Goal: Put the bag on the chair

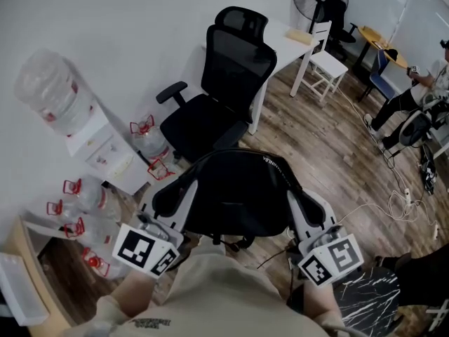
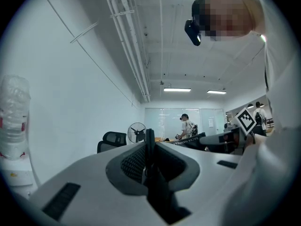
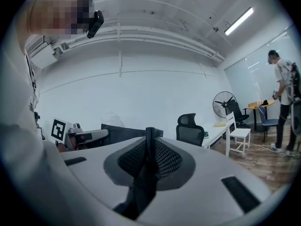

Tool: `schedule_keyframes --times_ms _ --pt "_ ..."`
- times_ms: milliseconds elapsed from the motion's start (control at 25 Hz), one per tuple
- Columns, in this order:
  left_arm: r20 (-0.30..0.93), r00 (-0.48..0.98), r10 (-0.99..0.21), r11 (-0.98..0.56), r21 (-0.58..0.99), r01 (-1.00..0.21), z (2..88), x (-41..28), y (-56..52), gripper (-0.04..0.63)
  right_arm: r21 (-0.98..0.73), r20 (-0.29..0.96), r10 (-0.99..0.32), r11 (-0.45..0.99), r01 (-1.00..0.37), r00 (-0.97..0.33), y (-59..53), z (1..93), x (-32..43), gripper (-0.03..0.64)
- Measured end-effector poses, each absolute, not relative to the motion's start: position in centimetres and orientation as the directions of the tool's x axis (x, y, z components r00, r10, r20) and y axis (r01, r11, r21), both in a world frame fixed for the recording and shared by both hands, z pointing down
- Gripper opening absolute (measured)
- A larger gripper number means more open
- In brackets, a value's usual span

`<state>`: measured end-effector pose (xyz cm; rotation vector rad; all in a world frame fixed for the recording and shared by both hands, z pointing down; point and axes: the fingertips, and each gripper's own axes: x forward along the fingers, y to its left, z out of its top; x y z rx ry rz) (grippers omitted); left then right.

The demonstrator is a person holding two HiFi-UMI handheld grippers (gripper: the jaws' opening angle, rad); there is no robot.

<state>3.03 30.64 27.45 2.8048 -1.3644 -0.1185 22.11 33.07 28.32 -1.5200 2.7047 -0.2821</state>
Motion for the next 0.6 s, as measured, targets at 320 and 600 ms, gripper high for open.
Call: schedule_keyframes --times_ms 320,600 --pt "-0.067 0.611 -0.788 -0.615 0.068 -0.786 26.9 0.9 20.9 0.072 -0.159 0.079 -0.85 0.504 -0.849 -0.52 23.3 27.4 20.0 0.063" --pt "-0.103 0.619 -0.779 -0.626 0.074 -0.776 24.1 -1.9 11.4 0.072 -0.131 0.056 -0.852 0.511 -0.849 -0.521 14.0 24.2 17.1 0.063"
